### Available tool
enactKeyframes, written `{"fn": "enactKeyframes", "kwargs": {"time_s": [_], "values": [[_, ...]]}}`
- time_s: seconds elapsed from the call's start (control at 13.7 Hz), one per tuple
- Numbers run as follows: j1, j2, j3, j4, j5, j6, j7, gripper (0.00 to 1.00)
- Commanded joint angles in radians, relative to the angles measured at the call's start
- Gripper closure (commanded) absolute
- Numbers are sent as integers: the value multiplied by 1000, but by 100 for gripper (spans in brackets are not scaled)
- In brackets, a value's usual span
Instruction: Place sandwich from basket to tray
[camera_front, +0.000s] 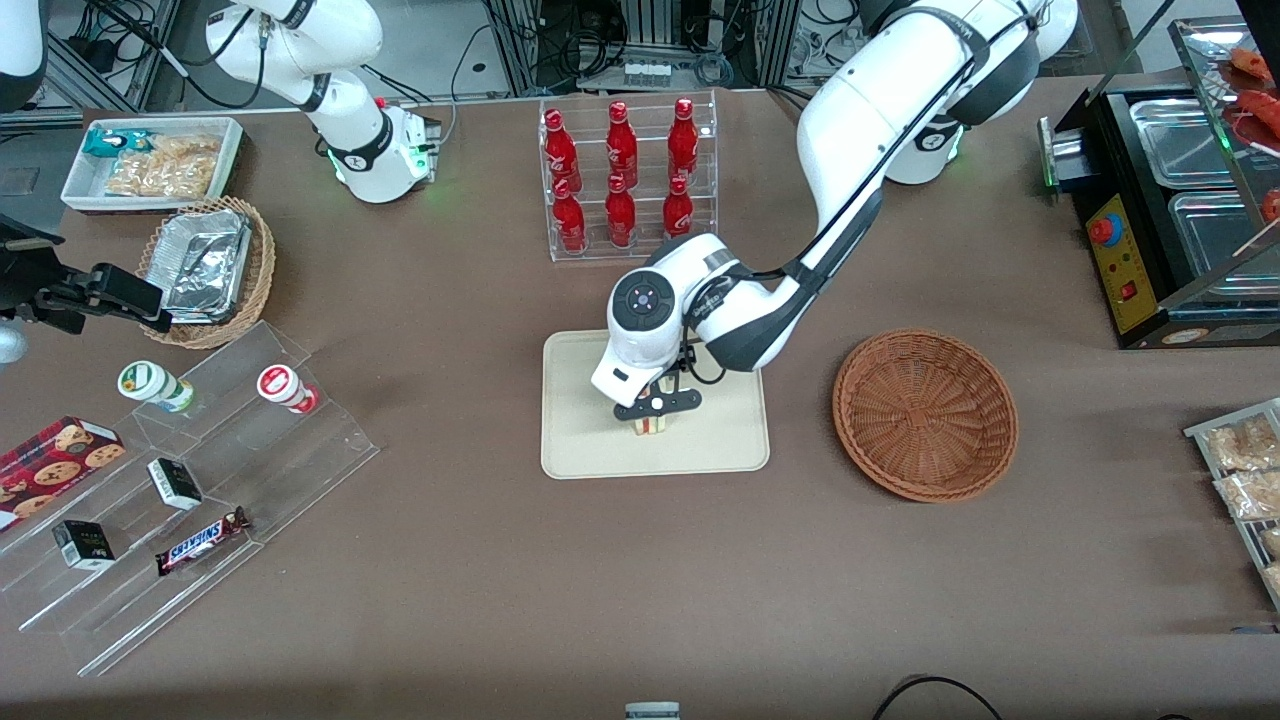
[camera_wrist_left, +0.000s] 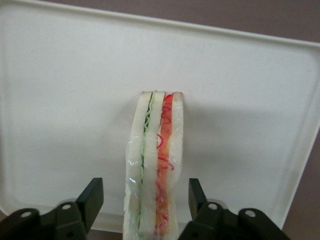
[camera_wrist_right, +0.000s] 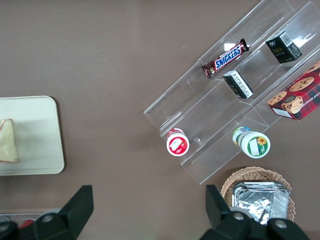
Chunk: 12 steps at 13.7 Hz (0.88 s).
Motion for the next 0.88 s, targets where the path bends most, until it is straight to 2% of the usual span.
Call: {"fn": "enactKeyframes", "kwargs": {"time_s": [0.0, 0.15, 0.29, 0.66, 0.8], "values": [[18, -116, 5, -17, 7, -91, -7, 0], [42, -159, 19, -23, 56, -116, -13, 0], [49, -199, 46, -27, 71, -198, -4, 0], [214, -317, 39, -107, 55, -234, 63, 0], [277, -375, 39, -173, 7, -236, 136, 0]]}}
